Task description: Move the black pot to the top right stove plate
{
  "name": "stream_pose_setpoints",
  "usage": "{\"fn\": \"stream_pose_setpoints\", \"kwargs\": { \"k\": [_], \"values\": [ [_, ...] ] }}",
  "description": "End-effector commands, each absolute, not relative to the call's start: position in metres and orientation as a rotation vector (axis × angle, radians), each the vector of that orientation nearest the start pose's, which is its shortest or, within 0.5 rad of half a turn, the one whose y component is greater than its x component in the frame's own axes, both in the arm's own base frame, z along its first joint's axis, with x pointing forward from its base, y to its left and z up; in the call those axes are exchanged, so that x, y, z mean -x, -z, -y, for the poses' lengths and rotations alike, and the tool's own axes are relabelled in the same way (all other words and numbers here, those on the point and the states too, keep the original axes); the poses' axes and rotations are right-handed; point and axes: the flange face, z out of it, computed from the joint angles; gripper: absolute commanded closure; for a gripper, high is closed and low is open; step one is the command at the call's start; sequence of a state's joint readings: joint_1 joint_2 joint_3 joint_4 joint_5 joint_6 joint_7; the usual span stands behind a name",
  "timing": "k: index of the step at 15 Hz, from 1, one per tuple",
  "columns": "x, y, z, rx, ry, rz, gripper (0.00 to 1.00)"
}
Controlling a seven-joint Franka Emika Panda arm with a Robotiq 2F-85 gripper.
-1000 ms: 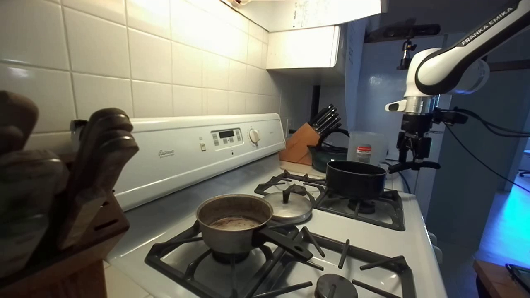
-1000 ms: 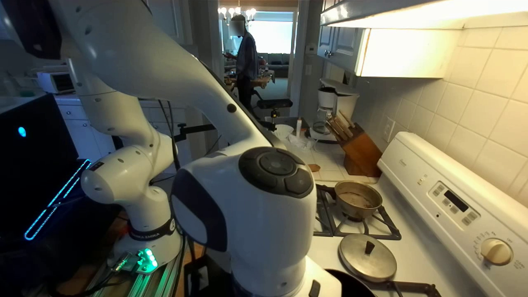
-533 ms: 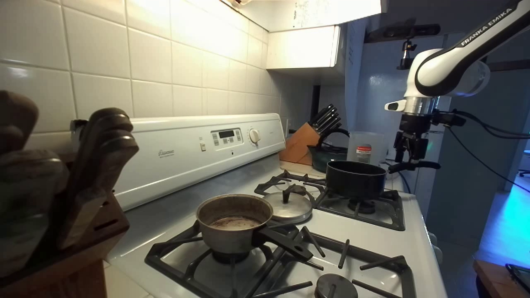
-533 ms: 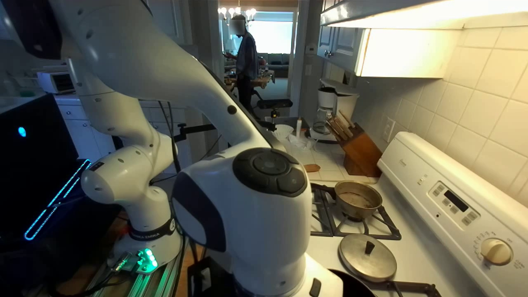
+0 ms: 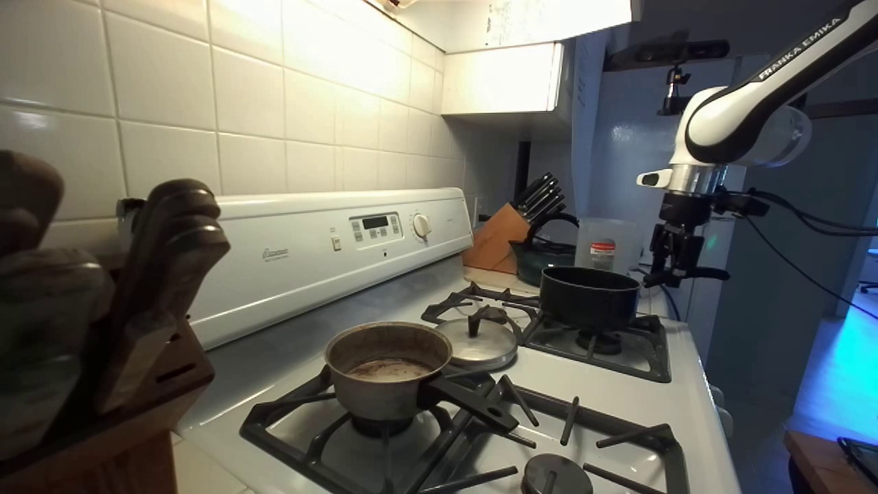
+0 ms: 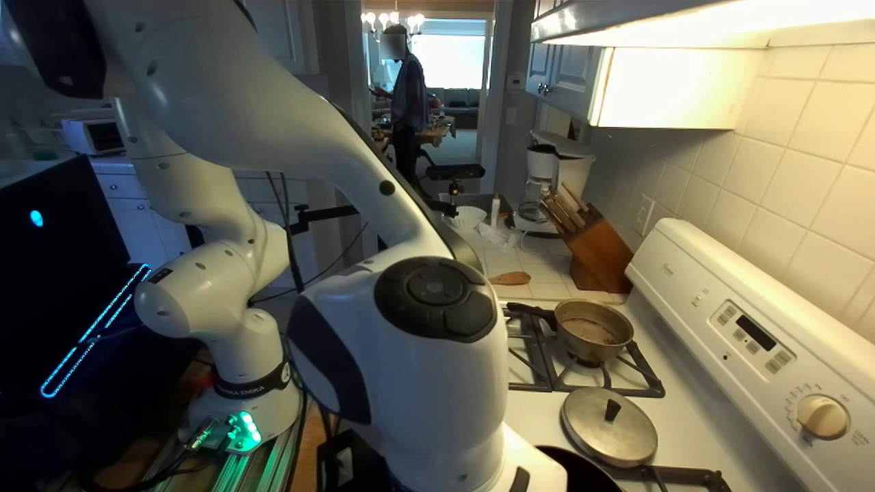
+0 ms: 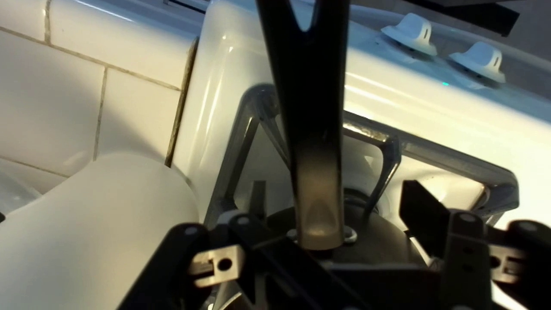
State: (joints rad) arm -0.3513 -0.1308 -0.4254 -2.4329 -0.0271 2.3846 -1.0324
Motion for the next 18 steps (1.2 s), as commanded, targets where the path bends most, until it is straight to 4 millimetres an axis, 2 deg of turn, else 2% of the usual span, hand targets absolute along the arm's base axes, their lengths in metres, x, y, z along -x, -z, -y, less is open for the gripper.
{"fn": "stream_pose_setpoints", "kwargs": {
  "k": [1, 5, 6, 7, 8, 9, 10, 12, 15, 18],
  "values": [
    [-0.343, -0.353, 0.336, 3.128, 0.184, 0.442, 0.24],
    [-0.347, -0.348, 0.338, 3.13, 0.187, 0.45, 0.36],
    [-0.348, -0.347, 0.339, 3.128, 0.193, 0.45, 0.42],
    [-0.349, -0.347, 0.339, 3.127, 0.199, 0.454, 0.41],
    [-0.35, -0.347, 0.34, 3.126, 0.204, 0.458, 0.48],
    [-0.351, -0.347, 0.34, 3.125, 0.207, 0.465, 0.46],
    [-0.352, -0.347, 0.34, 3.124, 0.207, 0.474, 0.51],
    [-0.352, -0.346, 0.34, 3.122, 0.211, 0.487, 0.73],
    [-0.353, -0.348, 0.34, 3.115, 0.218, 0.51, 0.94],
    [-0.353, -0.348, 0.34, 3.114, 0.22, 0.513, 0.92]
  ]
}}
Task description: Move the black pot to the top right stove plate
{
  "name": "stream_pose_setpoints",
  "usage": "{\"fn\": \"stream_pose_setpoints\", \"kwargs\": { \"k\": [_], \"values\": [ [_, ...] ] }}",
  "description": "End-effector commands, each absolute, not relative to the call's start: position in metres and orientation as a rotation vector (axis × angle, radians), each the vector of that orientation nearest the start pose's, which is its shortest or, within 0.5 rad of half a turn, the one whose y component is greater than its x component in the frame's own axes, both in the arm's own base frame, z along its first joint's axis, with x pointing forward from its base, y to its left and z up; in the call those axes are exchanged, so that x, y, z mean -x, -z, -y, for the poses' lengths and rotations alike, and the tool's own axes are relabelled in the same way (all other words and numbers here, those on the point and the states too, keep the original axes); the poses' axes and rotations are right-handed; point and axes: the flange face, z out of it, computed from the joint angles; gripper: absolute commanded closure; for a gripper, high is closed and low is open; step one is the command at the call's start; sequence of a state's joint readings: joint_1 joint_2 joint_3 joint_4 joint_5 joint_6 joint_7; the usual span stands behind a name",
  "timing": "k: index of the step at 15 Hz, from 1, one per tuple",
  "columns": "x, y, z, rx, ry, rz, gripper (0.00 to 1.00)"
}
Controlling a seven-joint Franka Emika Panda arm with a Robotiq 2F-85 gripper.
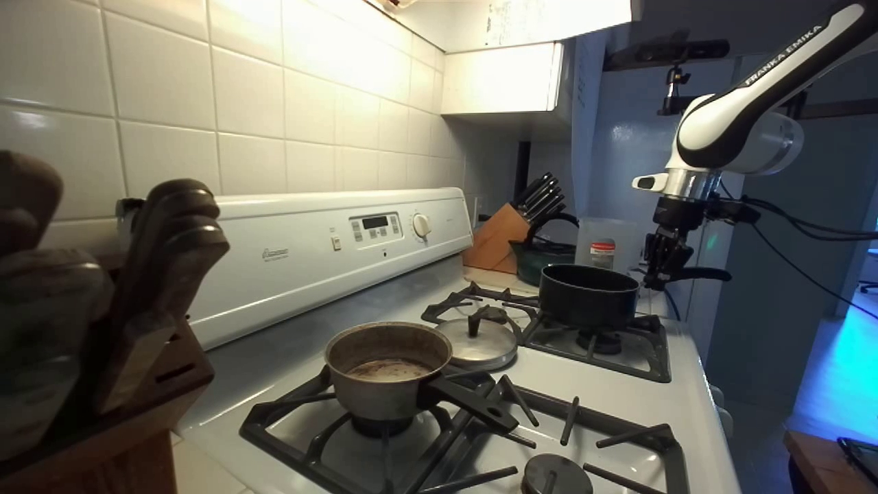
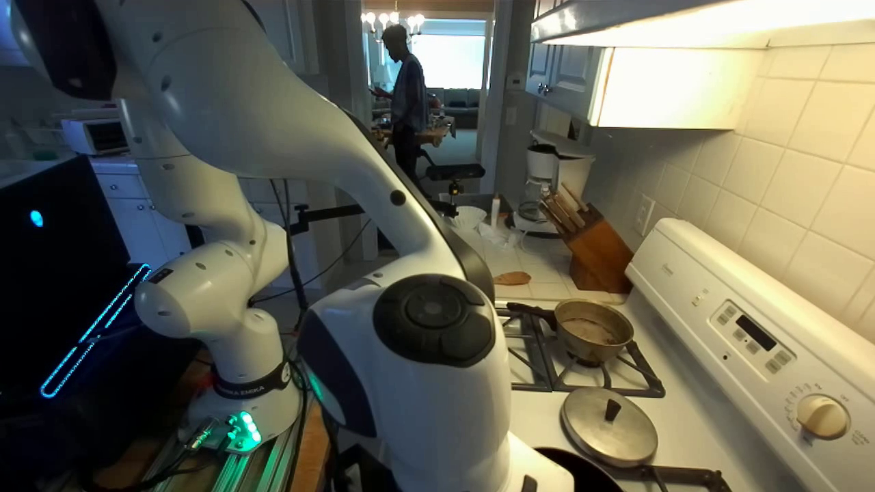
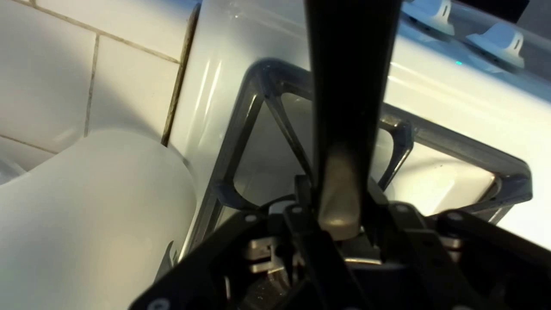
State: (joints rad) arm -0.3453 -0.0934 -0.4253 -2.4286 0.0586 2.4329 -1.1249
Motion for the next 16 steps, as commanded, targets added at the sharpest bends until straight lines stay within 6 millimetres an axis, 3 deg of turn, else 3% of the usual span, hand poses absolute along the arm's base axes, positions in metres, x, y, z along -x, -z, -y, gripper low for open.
{"fn": "stream_pose_setpoints", "kwargs": {
  "k": [1, 8, 16],
  "values": [
    [-0.353, -0.348, 0.34, 3.115, 0.218, 0.514, 0.92],
    [-0.355, -0.361, 0.33, 3.099, 0.197, 0.508, 0.92],
    [-0.372, -0.372, 0.313, 3.073, 0.205, 0.464, 0.92]
  ]
}}
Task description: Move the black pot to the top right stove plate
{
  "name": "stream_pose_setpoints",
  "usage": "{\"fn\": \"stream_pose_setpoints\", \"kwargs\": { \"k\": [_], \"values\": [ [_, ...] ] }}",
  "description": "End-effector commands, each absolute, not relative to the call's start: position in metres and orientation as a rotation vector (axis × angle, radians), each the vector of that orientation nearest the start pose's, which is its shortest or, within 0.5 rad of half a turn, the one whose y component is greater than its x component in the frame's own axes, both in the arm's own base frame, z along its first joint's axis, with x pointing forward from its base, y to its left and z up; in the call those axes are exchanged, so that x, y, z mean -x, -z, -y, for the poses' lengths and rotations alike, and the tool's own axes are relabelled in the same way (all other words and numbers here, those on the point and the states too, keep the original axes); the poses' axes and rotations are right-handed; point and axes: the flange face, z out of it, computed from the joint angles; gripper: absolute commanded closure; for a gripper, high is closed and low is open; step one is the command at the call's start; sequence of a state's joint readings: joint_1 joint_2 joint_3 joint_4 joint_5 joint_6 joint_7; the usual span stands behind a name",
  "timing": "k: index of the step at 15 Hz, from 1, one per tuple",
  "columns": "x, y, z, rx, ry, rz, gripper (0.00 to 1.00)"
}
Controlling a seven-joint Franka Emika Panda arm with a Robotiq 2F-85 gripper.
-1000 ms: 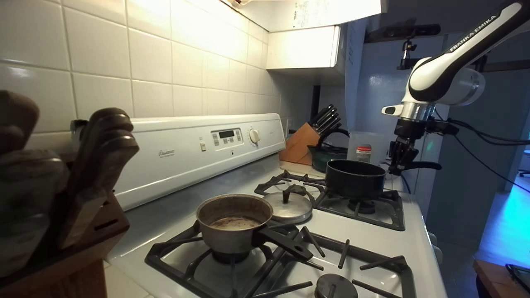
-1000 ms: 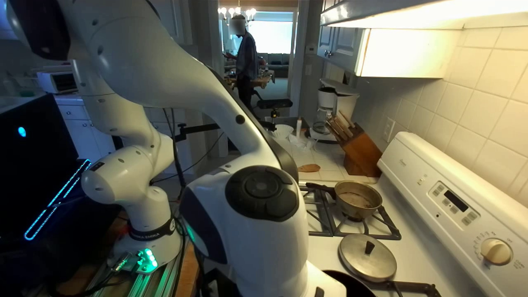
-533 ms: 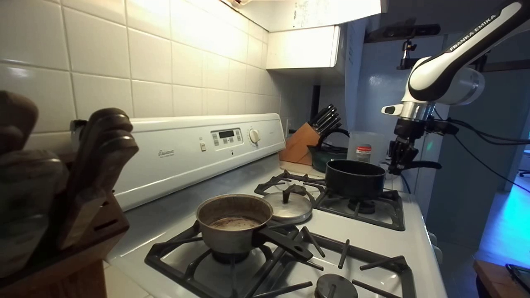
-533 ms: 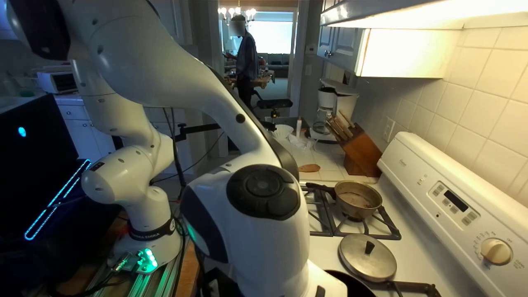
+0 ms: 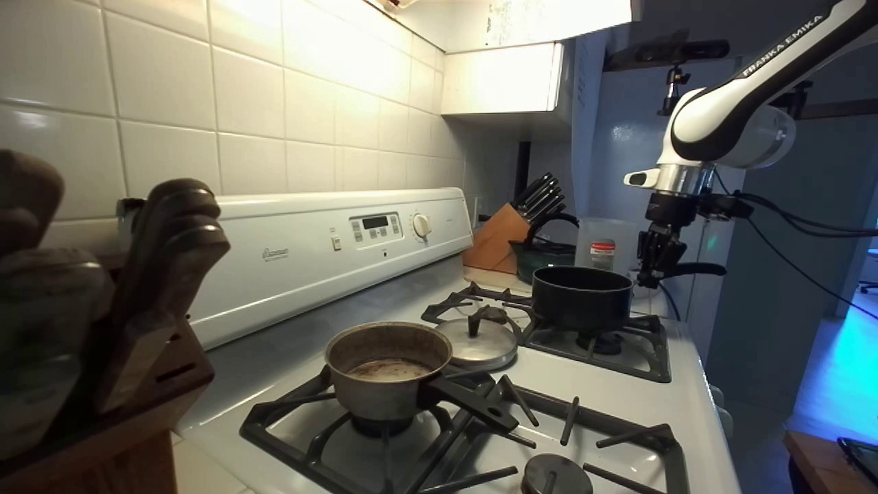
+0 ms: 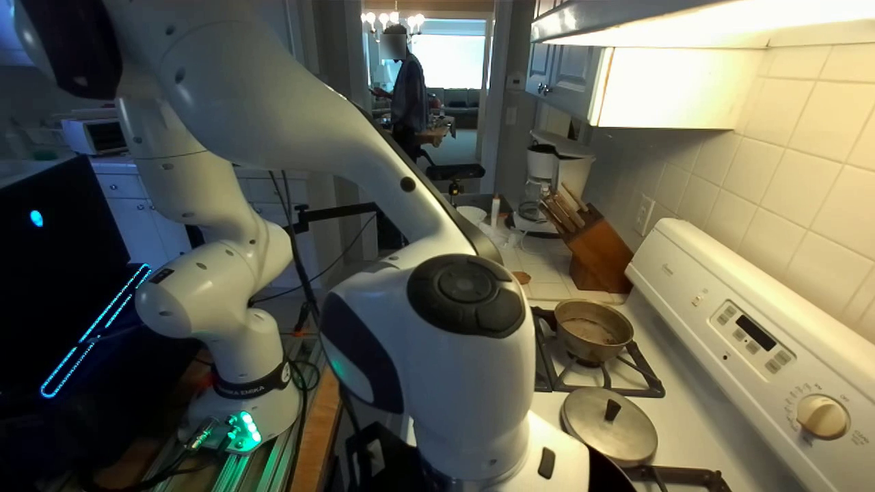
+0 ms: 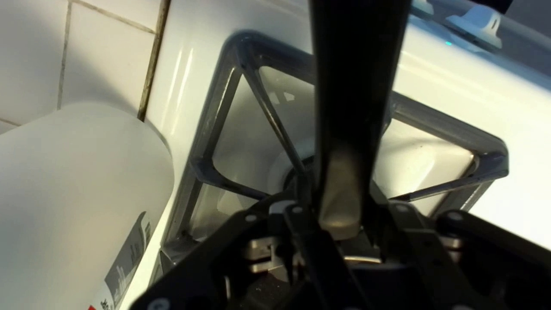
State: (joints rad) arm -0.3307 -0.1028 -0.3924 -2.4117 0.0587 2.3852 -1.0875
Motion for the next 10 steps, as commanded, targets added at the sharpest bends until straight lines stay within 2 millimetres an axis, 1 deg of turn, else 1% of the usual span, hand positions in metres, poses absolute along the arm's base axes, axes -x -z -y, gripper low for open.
{"fn": "stream_pose_setpoints", "kwargs": {
  "k": [1, 7, 10],
  "values": [
    [-0.374, -0.374, 0.311, 3.071, 0.207, 0.454, 0.92],
    [-0.391, -0.39, 0.302, 3.05, 0.267, 0.384, 0.92],
    [-0.389, -0.386, 0.303, 3.062, 0.263, 0.385, 0.92]
  ]
}}
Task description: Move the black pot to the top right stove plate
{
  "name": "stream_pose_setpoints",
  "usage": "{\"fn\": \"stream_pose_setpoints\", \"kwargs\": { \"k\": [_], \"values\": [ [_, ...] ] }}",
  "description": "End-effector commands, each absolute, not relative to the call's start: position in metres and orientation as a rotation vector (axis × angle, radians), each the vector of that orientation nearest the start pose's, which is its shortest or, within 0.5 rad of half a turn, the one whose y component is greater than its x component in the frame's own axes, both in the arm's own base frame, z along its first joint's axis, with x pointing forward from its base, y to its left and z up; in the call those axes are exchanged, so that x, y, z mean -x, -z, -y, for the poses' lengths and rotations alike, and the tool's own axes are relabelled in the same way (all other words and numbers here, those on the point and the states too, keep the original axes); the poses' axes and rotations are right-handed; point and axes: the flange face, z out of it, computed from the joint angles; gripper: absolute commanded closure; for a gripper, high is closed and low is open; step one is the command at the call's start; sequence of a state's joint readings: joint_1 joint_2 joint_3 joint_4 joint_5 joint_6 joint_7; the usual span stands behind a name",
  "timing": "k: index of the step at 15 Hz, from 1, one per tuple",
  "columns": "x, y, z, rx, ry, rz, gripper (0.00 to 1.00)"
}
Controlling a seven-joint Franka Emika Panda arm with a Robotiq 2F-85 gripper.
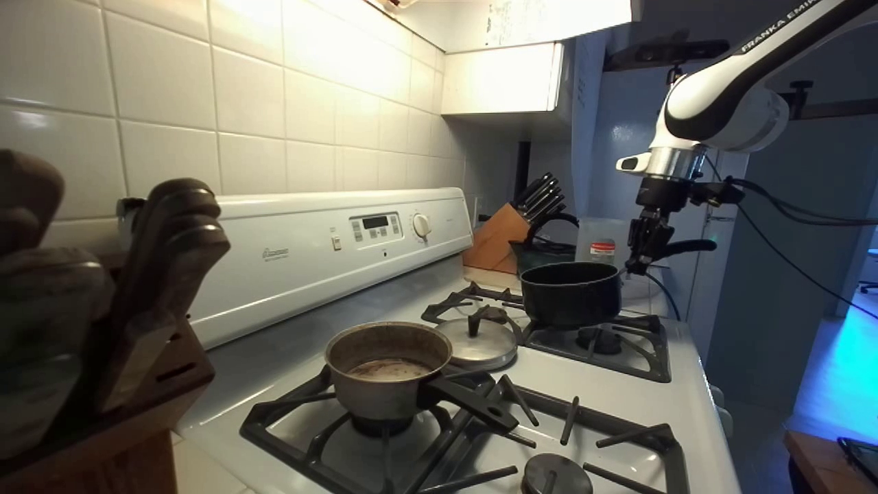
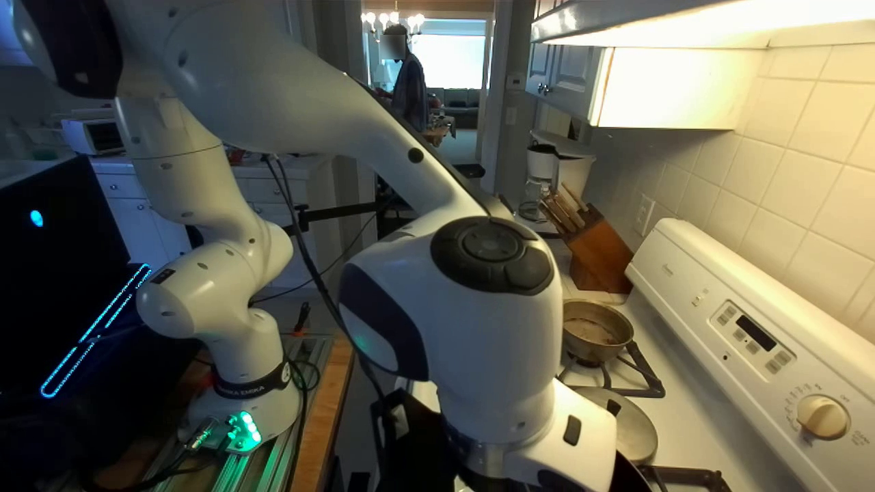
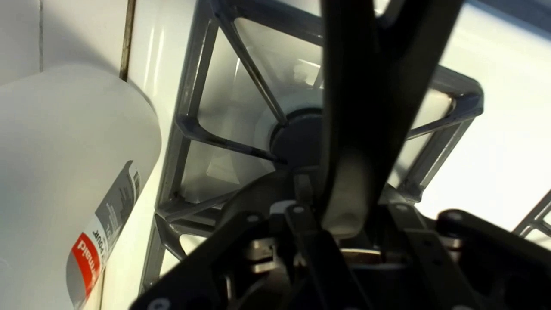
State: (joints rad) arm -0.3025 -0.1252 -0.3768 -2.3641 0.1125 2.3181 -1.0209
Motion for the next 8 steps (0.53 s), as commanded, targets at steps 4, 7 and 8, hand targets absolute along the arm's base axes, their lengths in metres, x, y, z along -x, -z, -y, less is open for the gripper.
{"fn": "stream_pose_setpoints", "kwargs": {
  "k": [4, 7, 8],
  "values": [
    [-0.384, -0.373, 0.31, 3.081, 0.243, 0.387, 0.92],
    [-0.379, -0.361, 0.315, 3.095, 0.218, 0.376, 0.92],
    [-0.377, -0.357, 0.317, 3.099, 0.21, 0.373, 0.92]
  ]
}}
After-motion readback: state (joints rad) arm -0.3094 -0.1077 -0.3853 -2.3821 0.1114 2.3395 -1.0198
